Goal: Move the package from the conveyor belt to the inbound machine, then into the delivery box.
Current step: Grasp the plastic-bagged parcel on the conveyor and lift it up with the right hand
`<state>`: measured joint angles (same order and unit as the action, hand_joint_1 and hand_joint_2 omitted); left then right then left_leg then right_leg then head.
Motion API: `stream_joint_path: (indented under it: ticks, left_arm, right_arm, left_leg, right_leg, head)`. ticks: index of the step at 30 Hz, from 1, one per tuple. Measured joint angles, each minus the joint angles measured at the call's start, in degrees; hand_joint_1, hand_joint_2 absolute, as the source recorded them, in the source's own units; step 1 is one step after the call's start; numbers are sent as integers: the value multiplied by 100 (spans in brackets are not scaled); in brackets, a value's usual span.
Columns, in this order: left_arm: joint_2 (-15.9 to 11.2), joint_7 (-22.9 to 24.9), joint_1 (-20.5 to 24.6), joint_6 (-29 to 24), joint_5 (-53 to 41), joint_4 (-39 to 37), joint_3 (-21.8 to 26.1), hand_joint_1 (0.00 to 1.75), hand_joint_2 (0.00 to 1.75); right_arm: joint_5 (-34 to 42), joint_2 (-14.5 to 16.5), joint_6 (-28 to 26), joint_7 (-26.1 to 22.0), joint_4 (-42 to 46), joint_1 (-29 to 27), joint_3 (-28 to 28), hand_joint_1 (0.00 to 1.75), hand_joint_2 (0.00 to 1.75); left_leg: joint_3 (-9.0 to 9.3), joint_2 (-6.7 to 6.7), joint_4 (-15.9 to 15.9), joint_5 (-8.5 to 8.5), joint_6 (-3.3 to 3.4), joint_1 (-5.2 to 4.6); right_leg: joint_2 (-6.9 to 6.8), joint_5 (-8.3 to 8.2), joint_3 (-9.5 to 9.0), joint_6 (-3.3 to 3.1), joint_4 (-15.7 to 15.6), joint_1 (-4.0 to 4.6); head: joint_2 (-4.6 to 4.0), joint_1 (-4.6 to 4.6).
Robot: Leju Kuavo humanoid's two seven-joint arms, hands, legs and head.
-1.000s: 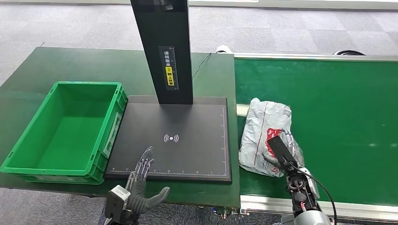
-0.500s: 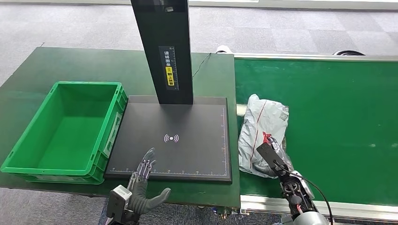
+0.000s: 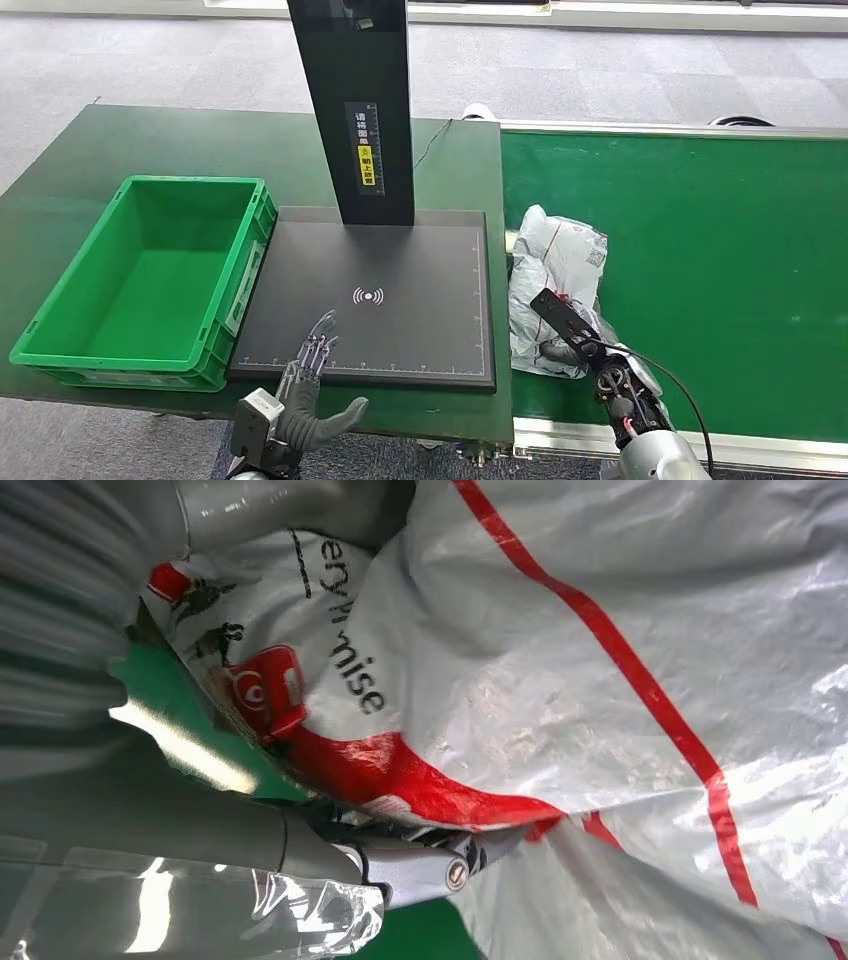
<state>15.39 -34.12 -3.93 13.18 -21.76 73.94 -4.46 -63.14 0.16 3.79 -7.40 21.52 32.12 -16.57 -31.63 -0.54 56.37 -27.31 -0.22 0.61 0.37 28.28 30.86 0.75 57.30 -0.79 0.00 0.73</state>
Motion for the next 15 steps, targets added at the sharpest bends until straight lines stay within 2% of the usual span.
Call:
stream_joint_path:
  ticks: [8,15]
  left_arm:
    - [-7,5,-2,-1,11,4,-1,0,175]
    - [-7,11,-73,-11,21,69,1,0,175]
  right_arm:
    - [-65,-28,-83,73,-37,90,107,175,175]
    - [-91,5,-782,-180,-56,46,121,175,175]
  left_leg:
    - [24,-8,7,-4,6,-5]
    - [0,-9,6,-9,5,-4]
  right_leg:
    - [-10,-7,-27,6,0,-5]
    - [-12,1,-10,3,1,-3]
  head:
    - [1,0]
    - [0,-1]
